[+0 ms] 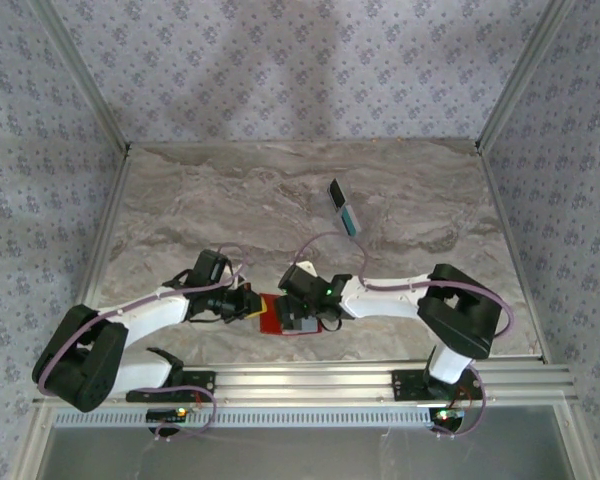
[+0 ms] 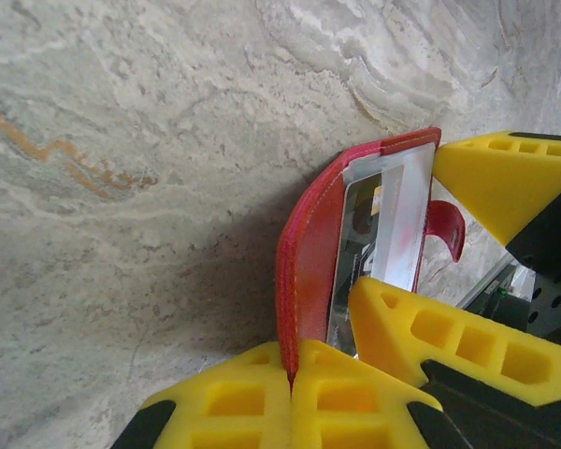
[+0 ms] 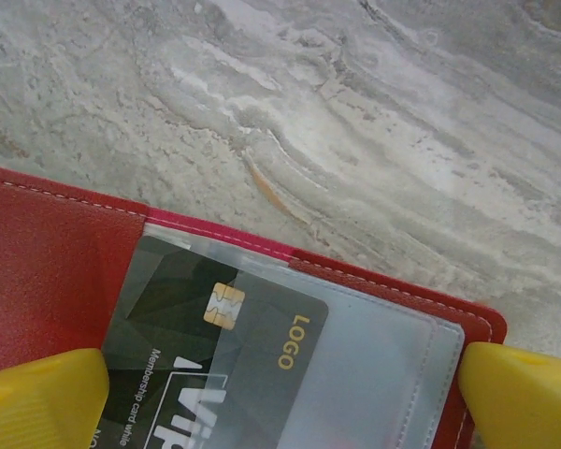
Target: Put the credit cards into the card holder
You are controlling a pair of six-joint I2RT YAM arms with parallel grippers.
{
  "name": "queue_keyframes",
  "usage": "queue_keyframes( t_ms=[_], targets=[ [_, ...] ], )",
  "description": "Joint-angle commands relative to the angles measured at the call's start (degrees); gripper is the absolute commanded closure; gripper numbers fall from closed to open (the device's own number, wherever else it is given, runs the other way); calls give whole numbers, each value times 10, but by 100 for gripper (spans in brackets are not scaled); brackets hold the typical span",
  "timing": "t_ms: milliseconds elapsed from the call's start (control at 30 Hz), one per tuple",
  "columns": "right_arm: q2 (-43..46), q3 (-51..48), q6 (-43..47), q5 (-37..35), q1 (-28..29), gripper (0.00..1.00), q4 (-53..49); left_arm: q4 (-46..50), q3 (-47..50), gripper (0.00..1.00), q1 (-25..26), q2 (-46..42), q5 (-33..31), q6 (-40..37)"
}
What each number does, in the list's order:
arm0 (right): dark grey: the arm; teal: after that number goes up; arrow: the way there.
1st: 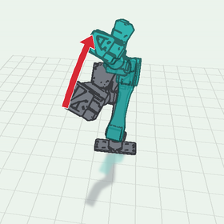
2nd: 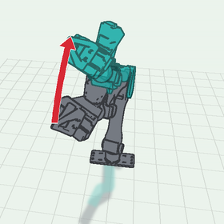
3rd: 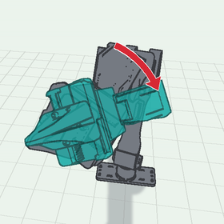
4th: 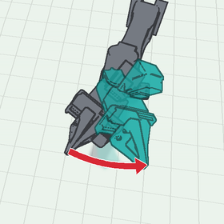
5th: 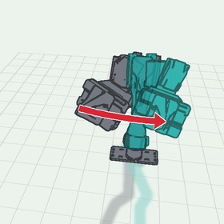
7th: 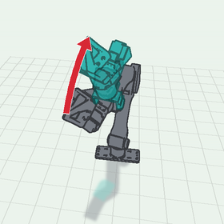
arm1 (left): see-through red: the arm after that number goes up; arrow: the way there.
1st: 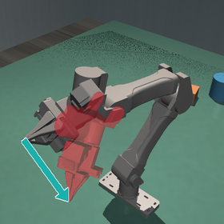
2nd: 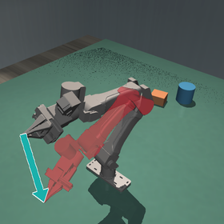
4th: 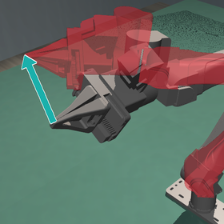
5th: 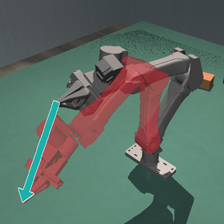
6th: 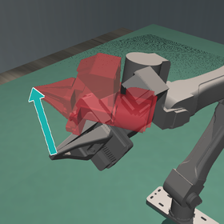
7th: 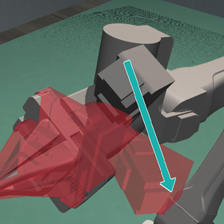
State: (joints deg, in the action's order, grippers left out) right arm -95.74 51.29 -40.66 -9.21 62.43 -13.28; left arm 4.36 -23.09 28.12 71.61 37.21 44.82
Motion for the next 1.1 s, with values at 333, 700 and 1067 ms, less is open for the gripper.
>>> queue_keyframes(
  t_ms=[333, 700, 1067],
  targets=[
    [-10, 34, -25, -76, 25, 0, -130, 6, 9, 100, -9, -11, -9, 4],
    [22, 40, -5, -89, 26, 0, -144, 2, 12, 100, -10, -12, -8, 5],
    [-38, 70, 8, -41, 16, 0, -87, 6, 10, 100, -11, -12, -11, 7]
  ],
)
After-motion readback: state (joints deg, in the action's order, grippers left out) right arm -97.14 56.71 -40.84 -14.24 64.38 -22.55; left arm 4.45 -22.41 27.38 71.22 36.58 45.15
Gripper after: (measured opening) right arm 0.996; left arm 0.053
